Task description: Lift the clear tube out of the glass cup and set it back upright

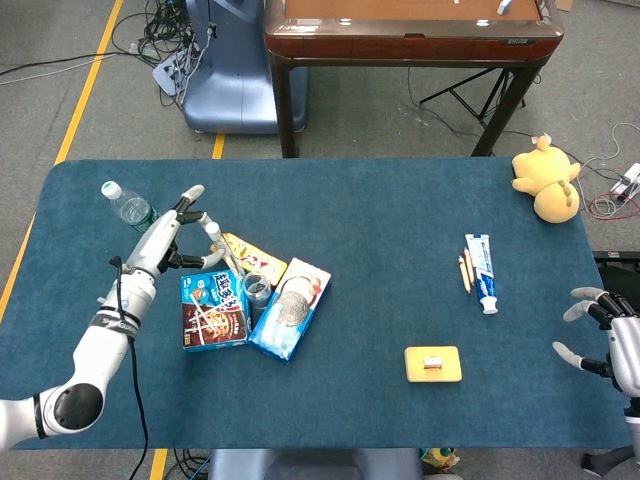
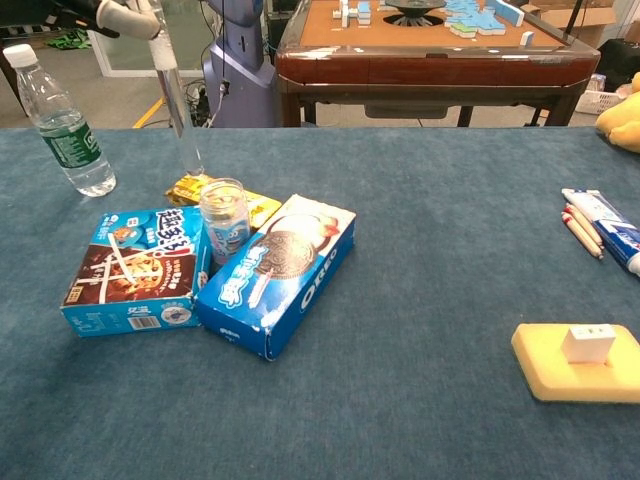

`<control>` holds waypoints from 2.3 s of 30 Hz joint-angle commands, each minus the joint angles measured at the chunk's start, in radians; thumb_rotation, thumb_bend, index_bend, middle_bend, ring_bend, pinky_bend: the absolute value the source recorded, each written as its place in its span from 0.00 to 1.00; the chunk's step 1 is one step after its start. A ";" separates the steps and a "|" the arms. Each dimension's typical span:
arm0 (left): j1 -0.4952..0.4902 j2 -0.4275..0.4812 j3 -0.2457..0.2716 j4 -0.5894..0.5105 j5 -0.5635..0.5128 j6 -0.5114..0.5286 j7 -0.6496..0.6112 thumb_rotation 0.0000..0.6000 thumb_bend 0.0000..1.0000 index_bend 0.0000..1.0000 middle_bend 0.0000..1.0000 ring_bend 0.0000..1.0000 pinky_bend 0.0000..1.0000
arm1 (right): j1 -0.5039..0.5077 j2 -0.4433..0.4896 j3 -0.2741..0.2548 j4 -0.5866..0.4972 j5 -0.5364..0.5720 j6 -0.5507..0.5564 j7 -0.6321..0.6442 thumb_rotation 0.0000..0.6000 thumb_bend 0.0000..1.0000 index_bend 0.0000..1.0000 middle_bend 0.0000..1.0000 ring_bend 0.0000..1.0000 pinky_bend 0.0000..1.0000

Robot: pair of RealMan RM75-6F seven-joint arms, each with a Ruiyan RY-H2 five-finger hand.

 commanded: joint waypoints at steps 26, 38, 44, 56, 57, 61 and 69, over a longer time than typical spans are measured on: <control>-0.045 -0.047 0.028 0.022 -0.021 -0.017 0.033 1.00 0.28 0.62 0.00 0.00 0.00 | -0.004 0.008 0.003 0.000 0.000 0.006 0.015 1.00 0.01 0.53 0.32 0.27 0.50; -0.044 -0.075 0.055 0.060 0.023 -0.046 0.030 1.00 0.28 0.61 0.00 0.00 0.00 | -0.004 0.007 0.004 0.000 0.002 0.008 0.015 1.00 0.01 0.53 0.32 0.27 0.50; -0.044 -0.120 0.080 0.085 0.072 -0.017 0.054 1.00 0.28 0.61 0.00 0.00 0.00 | -0.005 0.008 0.004 0.000 0.001 0.009 0.014 1.00 0.01 0.53 0.32 0.27 0.50; -0.045 -0.201 0.113 0.148 0.116 0.010 0.088 1.00 0.28 0.60 0.00 0.00 0.00 | -0.008 0.012 0.007 0.000 0.002 0.016 0.021 1.00 0.01 0.53 0.32 0.27 0.50; -0.044 -0.209 0.116 0.155 0.122 0.011 0.088 1.00 0.28 0.60 0.00 0.00 0.00 | -0.009 0.012 0.007 0.000 0.002 0.017 0.023 1.00 0.01 0.53 0.32 0.27 0.50; -0.039 -0.227 0.120 0.174 0.133 0.005 0.085 1.00 0.28 0.60 0.00 0.00 0.00 | -0.010 0.013 0.007 0.000 0.002 0.018 0.024 1.00 0.01 0.53 0.32 0.27 0.50; -0.038 -0.253 0.133 0.192 0.140 -0.001 0.106 1.00 0.28 0.59 0.00 0.00 0.00 | -0.010 0.013 0.006 -0.002 -0.001 0.017 0.023 1.00 0.01 0.53 0.32 0.27 0.50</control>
